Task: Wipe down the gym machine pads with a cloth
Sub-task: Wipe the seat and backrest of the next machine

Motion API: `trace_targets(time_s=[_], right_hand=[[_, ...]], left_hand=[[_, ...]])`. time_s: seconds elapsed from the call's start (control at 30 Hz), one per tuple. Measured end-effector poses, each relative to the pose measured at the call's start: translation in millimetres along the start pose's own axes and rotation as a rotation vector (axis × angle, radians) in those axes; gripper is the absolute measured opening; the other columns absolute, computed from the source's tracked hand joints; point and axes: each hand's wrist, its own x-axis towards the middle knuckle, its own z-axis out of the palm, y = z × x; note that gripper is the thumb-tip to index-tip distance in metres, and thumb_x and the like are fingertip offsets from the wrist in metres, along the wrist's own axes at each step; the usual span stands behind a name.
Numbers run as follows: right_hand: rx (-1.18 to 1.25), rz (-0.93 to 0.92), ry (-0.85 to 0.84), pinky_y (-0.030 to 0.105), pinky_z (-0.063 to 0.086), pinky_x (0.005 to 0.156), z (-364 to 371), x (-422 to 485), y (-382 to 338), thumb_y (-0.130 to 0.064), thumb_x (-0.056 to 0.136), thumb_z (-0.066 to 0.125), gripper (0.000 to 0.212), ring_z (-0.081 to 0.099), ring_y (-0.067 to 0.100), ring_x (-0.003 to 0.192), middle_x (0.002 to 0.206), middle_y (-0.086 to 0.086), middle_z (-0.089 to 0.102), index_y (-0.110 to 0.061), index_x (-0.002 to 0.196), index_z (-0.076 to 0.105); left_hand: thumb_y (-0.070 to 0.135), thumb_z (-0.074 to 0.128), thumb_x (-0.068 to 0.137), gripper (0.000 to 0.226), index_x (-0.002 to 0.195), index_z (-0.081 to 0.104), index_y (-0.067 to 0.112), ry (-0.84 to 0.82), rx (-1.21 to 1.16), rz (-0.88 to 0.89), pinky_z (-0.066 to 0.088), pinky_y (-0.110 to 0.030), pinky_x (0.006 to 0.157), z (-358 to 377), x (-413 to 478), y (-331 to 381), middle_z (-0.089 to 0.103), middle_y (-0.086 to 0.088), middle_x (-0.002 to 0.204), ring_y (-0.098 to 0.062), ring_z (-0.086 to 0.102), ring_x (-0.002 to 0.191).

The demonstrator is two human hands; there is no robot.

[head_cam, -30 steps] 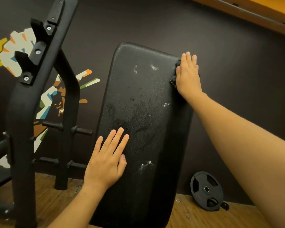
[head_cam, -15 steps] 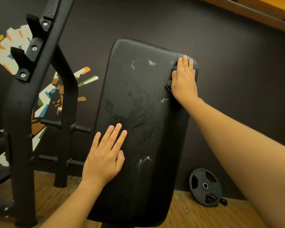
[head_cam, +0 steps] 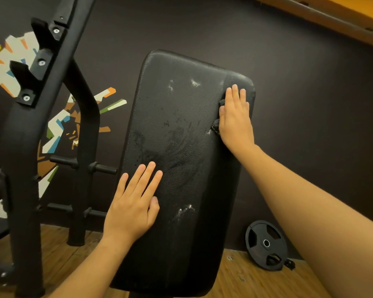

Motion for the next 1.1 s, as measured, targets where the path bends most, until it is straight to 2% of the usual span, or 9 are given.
trace_targets(time_s=[0.17,0.33,0.53,0.7,0.8,0.93,1.1], right_hand=[[-0.028,0.046,0.079,0.046,0.006,0.128,15.4,-22.3,-4.2,-0.015,0.112,0.027,0.053,-0.002,0.033,0.158,0.171,0.013,0.008,-0.003,0.162,0.014],[-0.045,-0.088,-0.021,0.049,0.011,0.128,3.3,-2.6,9.2,-0.015,0.111,0.028,0.053,-0.001,0.034,0.158,0.171,0.014,0.009,-0.001,0.161,0.016],[-0.028,-0.019,0.061,0.046,0.006,0.128,12.8,-30.2,1.8,-0.017,0.112,0.027,0.053,-0.001,0.033,0.158,0.17,0.015,0.009,-0.001,0.161,0.015],[-0.037,-0.073,0.004,0.048,0.007,0.128,8.6,-25.1,5.9,-0.016,0.112,0.028,0.053,-0.001,0.032,0.158,0.17,0.015,0.01,-0.001,0.161,0.016],[-0.005,-0.036,-0.008,0.048,0.005,0.128,5.8,-12.8,2.4,-0.016,0.112,0.027,0.053,-0.004,0.033,0.158,0.171,0.015,0.007,-0.001,0.161,0.014],[0.003,0.017,0.038,0.045,0.004,0.128,14.5,-38.5,-3.4,-0.019,0.112,0.027,0.054,-0.003,0.032,0.158,0.171,0.015,0.008,-0.002,0.162,0.013],[-0.036,-0.048,-0.008,0.043,0.002,0.129,17.0,-55.7,-2.4,-0.019,0.112,0.027,0.055,-0.005,0.03,0.158,0.171,0.013,0.005,-0.003,0.162,0.01]], left_hand=[[0.029,0.04,0.097,0.06,0.156,0.038,0.016,0.003,0.003,-0.007,0.017,-0.049,0.126,-1.5,-0.6,-0.3,0.026,-0.005,0.167,-0.023,0.022,0.155],[0.03,0.04,0.098,0.06,0.156,0.037,0.017,-0.003,0.004,0.0,0.016,-0.048,0.126,-0.9,-0.5,-1.1,0.025,-0.005,0.167,-0.022,0.02,0.155],[0.029,0.041,0.097,0.061,0.156,0.037,0.017,-0.005,-0.006,-0.002,0.018,-0.049,0.125,0.5,-0.9,-0.7,0.025,-0.004,0.167,-0.022,0.021,0.155],[0.03,0.041,0.097,0.06,0.156,0.038,0.018,0.004,-0.015,0.004,0.019,-0.049,0.125,0.8,-1.3,-1.7,0.026,-0.004,0.167,-0.022,0.022,0.155],[0.03,0.041,0.097,0.06,0.156,0.038,0.018,0.003,-0.011,0.007,0.019,-0.049,0.125,0.9,-0.8,-3.2,0.026,-0.004,0.167,-0.022,0.021,0.155],[0.03,0.04,0.097,0.06,0.156,0.038,0.018,-0.006,-0.009,0.003,0.019,-0.05,0.125,1.5,-1.6,-2.5,0.025,-0.004,0.167,-0.021,0.021,0.155],[0.03,0.041,0.097,0.06,0.156,0.038,0.018,-0.006,-0.01,0.001,0.018,-0.049,0.125,1.5,-1.3,-2.1,0.024,-0.004,0.167,-0.021,0.02,0.155]])
